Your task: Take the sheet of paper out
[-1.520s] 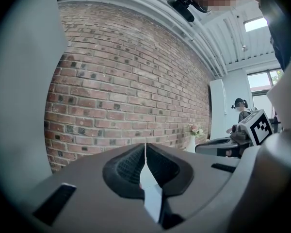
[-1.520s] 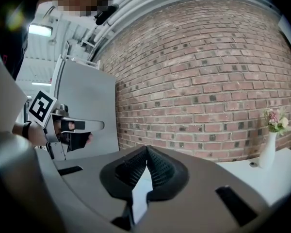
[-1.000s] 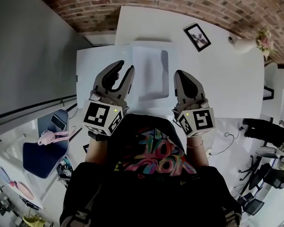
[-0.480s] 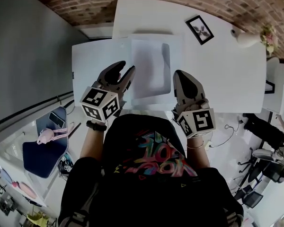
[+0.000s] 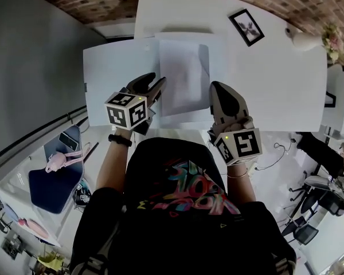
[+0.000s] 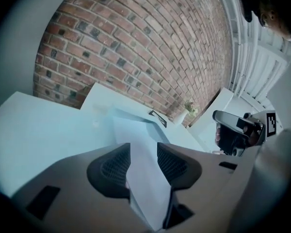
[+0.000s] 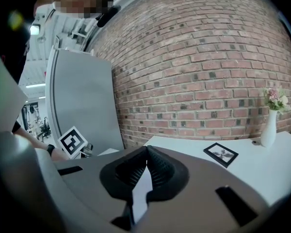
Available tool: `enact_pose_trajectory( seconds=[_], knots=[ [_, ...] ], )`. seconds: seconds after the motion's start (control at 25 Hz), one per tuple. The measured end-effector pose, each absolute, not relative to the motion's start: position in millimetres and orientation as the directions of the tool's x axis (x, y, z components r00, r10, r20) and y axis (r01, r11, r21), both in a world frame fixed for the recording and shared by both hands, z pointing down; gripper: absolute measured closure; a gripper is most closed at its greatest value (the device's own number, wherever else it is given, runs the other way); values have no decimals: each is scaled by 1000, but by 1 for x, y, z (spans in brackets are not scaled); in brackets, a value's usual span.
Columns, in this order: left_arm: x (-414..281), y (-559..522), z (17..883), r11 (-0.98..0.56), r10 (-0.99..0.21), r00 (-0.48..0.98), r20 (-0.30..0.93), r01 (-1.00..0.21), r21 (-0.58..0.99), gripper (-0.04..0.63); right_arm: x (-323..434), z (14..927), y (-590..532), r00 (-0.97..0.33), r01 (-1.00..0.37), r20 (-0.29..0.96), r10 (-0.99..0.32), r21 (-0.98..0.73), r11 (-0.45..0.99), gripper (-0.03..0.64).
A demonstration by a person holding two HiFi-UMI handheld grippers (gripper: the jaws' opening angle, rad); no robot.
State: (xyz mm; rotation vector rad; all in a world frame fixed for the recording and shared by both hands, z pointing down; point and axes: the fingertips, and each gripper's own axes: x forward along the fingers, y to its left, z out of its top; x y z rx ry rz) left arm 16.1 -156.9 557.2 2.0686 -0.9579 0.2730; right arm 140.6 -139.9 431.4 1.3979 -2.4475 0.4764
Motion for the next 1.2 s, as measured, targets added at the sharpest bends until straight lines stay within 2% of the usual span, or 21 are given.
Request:
enact_pose_trajectory(
  seconds=[0.12,0.52,0.76,1.04,1.2],
  knots=[
    [16,-156,580,-314,-494,695,522,-703,639,420,139,429,-143,-492,-869,359,-793,-143,474,598],
    [26,-152,618,-173,-405,711,575,-677,715,393,151,432,-135,-451,-892,366,-814,-164,421,598],
    [32,-148,621,-153,-359,740,569,-648,746,388,156,431,-130,-442,-897,364,-820,-179,404,598],
    [34,-142,624,-85,-312,781,541,-590,803,390,150,437,-128,-460,-888,382,-801,-184,422,598],
    [39,-141,616,-66,-313,838,448,-490,869,390,147,437,-129,-463,-886,384,-799,-186,424,598]
  ],
)
